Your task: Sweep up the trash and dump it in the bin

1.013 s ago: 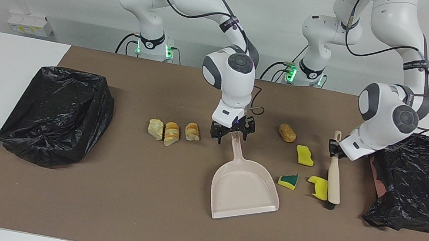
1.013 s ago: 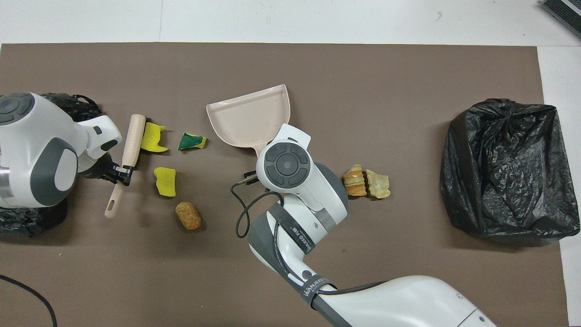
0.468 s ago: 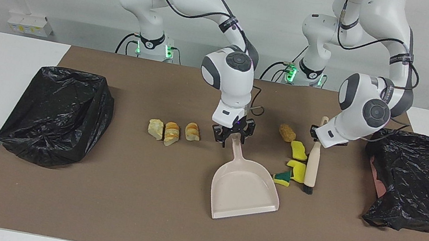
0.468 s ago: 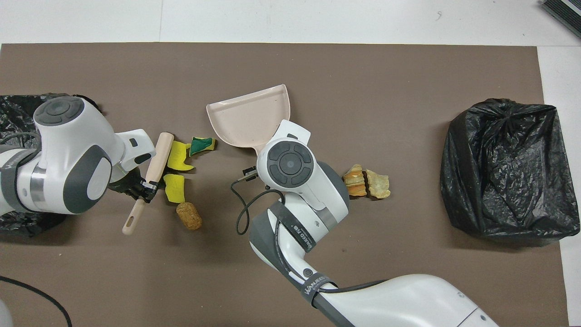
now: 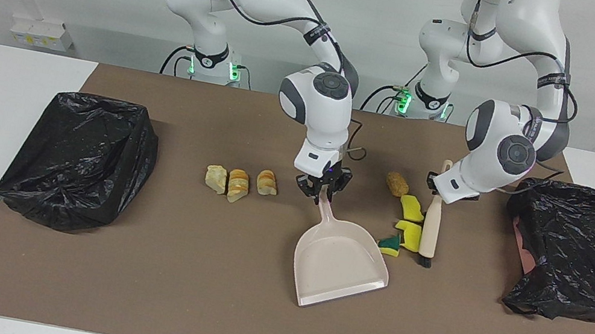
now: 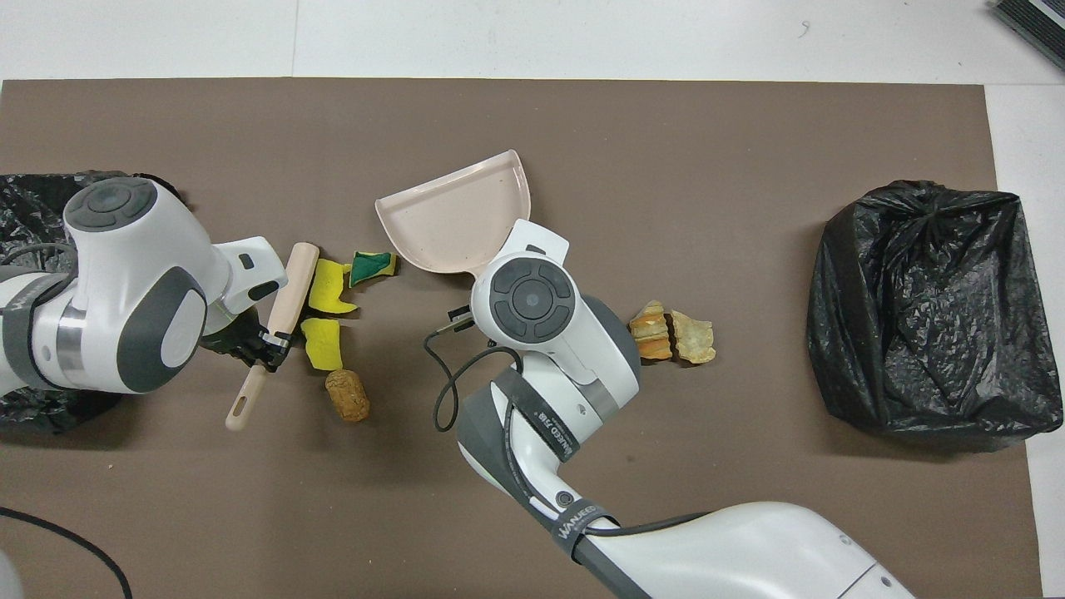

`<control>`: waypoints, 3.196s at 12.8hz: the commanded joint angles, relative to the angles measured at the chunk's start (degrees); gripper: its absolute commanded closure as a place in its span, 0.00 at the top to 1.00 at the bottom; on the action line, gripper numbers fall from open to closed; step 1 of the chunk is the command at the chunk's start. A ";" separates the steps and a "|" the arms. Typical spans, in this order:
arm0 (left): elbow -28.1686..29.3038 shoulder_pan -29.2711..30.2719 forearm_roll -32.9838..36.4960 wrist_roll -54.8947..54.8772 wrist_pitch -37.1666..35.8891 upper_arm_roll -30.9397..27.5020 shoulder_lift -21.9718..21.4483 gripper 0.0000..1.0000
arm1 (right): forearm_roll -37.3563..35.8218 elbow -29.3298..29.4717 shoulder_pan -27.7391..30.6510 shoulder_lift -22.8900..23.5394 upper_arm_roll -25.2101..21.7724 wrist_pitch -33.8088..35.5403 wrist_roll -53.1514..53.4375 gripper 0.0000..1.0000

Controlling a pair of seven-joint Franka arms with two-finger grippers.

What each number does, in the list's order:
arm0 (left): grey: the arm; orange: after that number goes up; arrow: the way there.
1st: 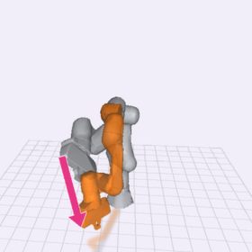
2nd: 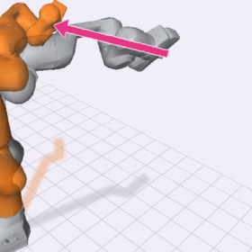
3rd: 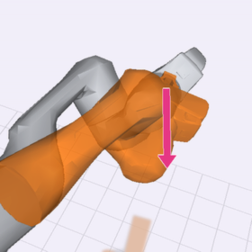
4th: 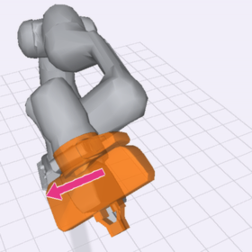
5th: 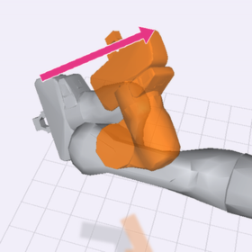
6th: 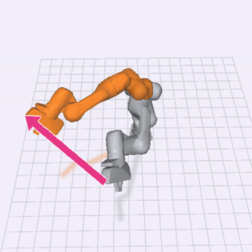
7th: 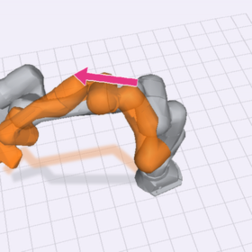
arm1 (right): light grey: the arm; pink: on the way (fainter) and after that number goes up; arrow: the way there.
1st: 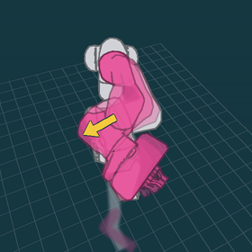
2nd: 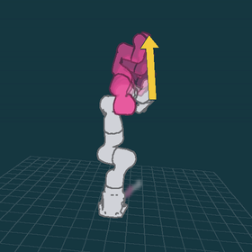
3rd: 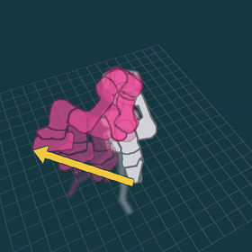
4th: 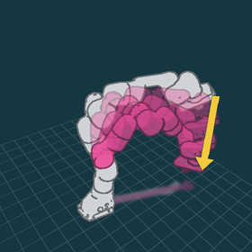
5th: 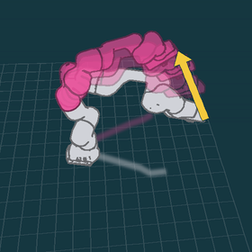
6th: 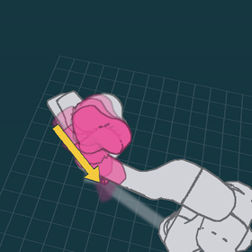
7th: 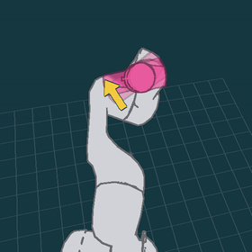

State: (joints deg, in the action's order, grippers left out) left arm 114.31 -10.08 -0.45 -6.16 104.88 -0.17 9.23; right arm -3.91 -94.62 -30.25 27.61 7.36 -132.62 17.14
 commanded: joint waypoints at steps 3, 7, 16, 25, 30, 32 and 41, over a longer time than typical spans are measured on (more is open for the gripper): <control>0.21 0.24 0.80 0.62 -0.81 -0.79 -3.07 0.00 | 0.83 -0.21 5.71 -3.34 0.81 4.81 -25.18 0.00; 0.91 2.95 0.45 1.75 -1.16 -0.88 -5.79 0.00 | 2.06 -2.49 8.62 -9.84 0.90 13.77 -43.54 0.00; 13.57 -0.27 0.10 9.06 13.51 -0.27 -9.06 0.00 | 6.72 -7.51 6.88 -8.37 0.72 14.58 -73.74 0.00; 13.48 -15.47 -11.14 5.01 13.42 0.00 -9.05 0.00 | 6.81 -7.95 6.88 -8.54 0.81 14.32 -70.31 0.00; 10.06 -18.49 -13.00 14.57 11.76 -0.09 -9.31 0.00 | 6.81 -8.21 6.88 -8.63 0.81 14.32 -70.31 0.00; 9.26 -17.87 -12.99 18.80 8.43 -0.88 -12.12 0.00 | 6.72 -8.21 6.88 -8.54 0.72 14.14 -71.19 0.00; 26.19 -7.15 -10.01 31.37 1.54 -0.80 -27.49 0.00 | 6.63 -8.30 7.05 -8.19 0.72 12.91 -73.91 0.00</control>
State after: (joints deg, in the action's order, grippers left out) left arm 133.61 -17.65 -11.61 22.39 103.87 -1.50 -11.83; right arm 2.37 -101.90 -23.74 19.49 7.65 -118.34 -54.77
